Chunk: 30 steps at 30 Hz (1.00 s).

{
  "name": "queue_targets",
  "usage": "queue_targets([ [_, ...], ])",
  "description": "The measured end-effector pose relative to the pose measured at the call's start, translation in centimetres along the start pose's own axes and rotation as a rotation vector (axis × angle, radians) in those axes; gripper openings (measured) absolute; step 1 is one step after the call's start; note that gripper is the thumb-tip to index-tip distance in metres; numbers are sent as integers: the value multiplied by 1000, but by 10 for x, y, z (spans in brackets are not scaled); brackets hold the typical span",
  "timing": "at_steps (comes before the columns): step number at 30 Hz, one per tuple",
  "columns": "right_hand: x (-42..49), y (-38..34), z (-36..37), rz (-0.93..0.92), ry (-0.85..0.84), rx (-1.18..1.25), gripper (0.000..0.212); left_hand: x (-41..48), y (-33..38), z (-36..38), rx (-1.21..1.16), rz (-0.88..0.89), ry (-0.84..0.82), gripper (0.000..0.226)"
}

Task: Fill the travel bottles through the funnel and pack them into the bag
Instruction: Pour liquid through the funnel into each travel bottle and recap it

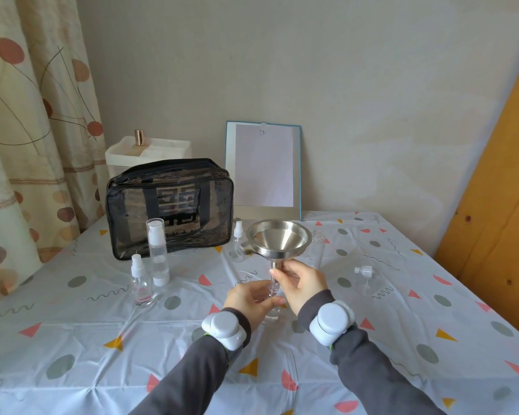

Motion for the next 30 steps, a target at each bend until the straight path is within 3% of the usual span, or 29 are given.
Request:
queue_targets([
  [16, -2, -7, -4, 9, 5, 31, 6, -1, -3, 1, 4, -7, 4, 52],
  [21, -2, -15, -13, -55, 48, 142, 3, 1, -6, -1, -31, -30, 11, 51],
  [25, 0, -19, -37, -92, 143, 161, 7, 1, -8, -1, -61, -23, 19, 47],
  [30, -1, -4, -94, -33, 398, 103, 9, 1, -8, -1, -57, -24, 21, 47],
])
Point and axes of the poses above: each hand's wrist, its own x-axis towards the middle knuckle, its own z-axis out of the palm, y = z × x, the point moved 7 cm from there along x, towards the middle knuckle, and after that the axes turned 11 degrees about x, right-handed, at the moved point
